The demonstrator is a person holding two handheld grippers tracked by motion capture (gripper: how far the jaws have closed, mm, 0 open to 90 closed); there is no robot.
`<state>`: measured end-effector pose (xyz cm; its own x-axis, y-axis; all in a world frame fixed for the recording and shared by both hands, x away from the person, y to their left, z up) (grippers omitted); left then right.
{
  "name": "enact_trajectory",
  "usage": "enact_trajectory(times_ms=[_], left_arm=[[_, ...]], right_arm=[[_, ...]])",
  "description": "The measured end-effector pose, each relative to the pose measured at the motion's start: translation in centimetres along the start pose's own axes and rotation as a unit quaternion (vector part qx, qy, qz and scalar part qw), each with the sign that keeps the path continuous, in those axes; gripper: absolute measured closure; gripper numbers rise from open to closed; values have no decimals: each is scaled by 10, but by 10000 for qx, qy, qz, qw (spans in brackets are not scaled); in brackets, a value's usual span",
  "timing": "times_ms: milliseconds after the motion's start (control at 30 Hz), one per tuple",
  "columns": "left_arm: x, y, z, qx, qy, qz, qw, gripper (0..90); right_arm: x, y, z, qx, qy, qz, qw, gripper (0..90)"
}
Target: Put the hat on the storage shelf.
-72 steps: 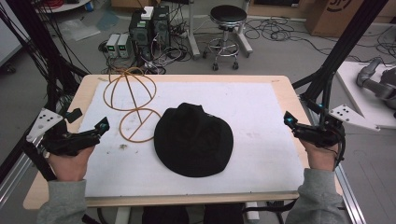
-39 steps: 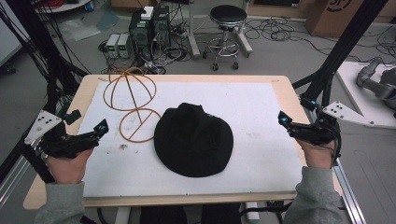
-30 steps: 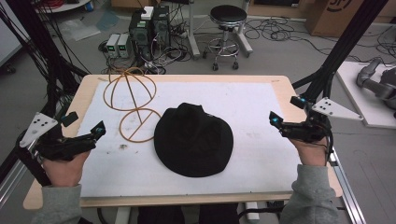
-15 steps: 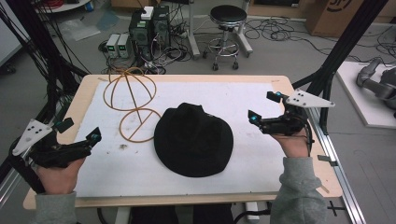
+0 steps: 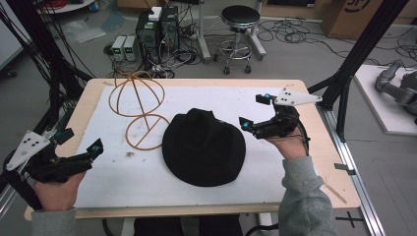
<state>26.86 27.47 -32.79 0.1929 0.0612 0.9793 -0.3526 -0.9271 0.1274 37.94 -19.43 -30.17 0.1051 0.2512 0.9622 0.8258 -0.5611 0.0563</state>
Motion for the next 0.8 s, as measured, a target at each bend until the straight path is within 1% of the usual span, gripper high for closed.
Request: enact_trajectory(times_ms=[67, 133, 200, 233, 267, 333, 367, 433, 500, 533, 600, 633, 767, 800], left_arm=[[0, -1, -1, 16, -1, -7, 10000, 32], [0, -1, -3, 21, -2, -3, 10000, 32], [0, -1, -4, 20, 6, 6, 10000, 32], [0, -1, -5, 31, 11, 0, 10000, 32], [0, -1, -6, 32, 20, -3, 10000, 32], [0, -1, -7, 30, 20, 6, 10000, 32], [0, -2, -9, 41, 19, 2, 10000, 32], [0, -2, -10, 46, 25, -2, 10000, 32], [-1, -2, -12, 30, 25, -13, 10000, 32], [-1, -2, -13, 47, 18, 7, 10000, 32], [-1, -3, -15, 53, 31, 5, 10000, 32], [-1, -3, -15, 56, 26, 19, 10000, 32], [-3, -3, -18, 47, -2, 50, 10000, 32], [-3, -2, -19, 54, 8, 54, 10000, 32]], right_arm=[[1, -1, 3, 40, -7, -14, 10000, 24], [2, -3, 12, 149, -61, -53, 9999, 24], [2, -5, 15, 190, -78, -31, 9998, 23], [3, -6, 19, 247, -54, -70, 9997, 24], [4, -7, 21, 290, -57, -62, 9995, 24], [4, -8, 23, 305, -59, -62, 9995, 24], [5, -9, 27, 369, -56, -56, 9993, 24], [6, -9, 30, 419, -55, -55, 9991, 24], [6, -10, 32, 442, -59, -57, 9990, 24], [6, -11, 35, 497, -64, -51, 9987, 24], [6, -11, 38, 524, -65, -70, 9986, 24], [6, -14, 42, 574, -88, -81, 9983, 24], [5, -17, 49, 658, -125, -108, 9977, 24], [4, -21, 53, 723, -169, -105, 9972, 24]])
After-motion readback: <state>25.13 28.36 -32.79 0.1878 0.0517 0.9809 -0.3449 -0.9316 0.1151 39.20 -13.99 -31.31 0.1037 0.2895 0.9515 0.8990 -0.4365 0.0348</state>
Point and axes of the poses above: each handheld gripper's, and its own axes: z roughly forward along the jaws, x roughly out of its top, y roughly to its right, the point moved 5 cm from there along z, roughly forward along the jaws, and after that the axes turned 2 degrees about -z, right-handed, at the moved point
